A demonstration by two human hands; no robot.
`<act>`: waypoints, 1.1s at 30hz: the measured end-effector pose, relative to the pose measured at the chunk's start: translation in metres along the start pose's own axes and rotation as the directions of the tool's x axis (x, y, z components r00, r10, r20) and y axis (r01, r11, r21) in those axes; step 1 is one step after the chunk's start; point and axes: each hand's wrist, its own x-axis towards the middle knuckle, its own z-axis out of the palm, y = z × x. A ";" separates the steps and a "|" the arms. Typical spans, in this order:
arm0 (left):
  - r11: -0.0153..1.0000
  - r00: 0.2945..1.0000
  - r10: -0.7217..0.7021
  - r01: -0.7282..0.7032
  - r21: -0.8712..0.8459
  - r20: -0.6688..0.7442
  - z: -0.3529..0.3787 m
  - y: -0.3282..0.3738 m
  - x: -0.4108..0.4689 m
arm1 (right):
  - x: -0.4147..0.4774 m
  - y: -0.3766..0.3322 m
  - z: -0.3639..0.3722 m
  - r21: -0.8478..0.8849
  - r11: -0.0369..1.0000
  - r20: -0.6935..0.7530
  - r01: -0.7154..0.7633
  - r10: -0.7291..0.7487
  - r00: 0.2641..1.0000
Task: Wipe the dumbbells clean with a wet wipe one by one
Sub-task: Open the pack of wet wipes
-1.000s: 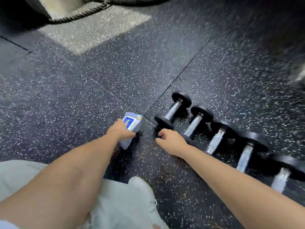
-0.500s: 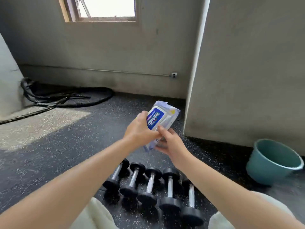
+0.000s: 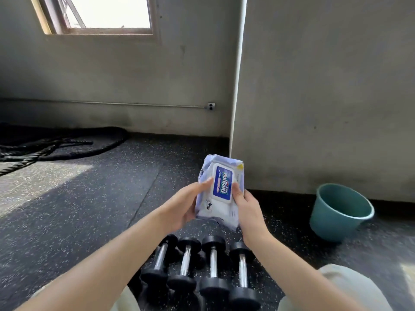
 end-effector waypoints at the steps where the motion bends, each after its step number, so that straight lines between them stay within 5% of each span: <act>1: 0.999 0.999 -0.013 0.011 -0.040 -0.045 -0.001 -0.005 0.002 | 0.000 0.003 0.002 -0.117 0.990 -0.056 0.084 -0.091 0.994; 4: 0.991 0.994 0.009 -0.023 -0.129 -0.112 -0.008 -0.016 0.008 | 0.003 0.010 0.009 -0.418 0.865 -0.024 0.277 -0.315 0.949; 8: 0.980 0.984 0.017 -0.052 -0.194 -0.177 -0.018 -0.034 0.014 | 0.004 0.015 0.020 -0.655 0.712 0.053 0.252 -0.290 0.956; 20: 0.994 0.914 0.089 -0.105 -0.018 -0.396 -0.034 -0.049 0.016 | 0.017 0.022 0.028 -0.623 0.768 0.073 0.150 -0.134 0.988; 27: 0.986 0.954 0.163 -0.148 0.076 -0.251 -0.032 -0.051 0.010 | 0.014 0.031 0.029 -0.600 0.787 0.132 0.143 -0.079 0.988; 33: 0.990 0.930 0.018 -0.069 -0.126 -0.366 -0.044 -0.052 0.015 | 0.029 0.020 0.020 -0.397 0.918 0.062 -0.012 0.040 0.997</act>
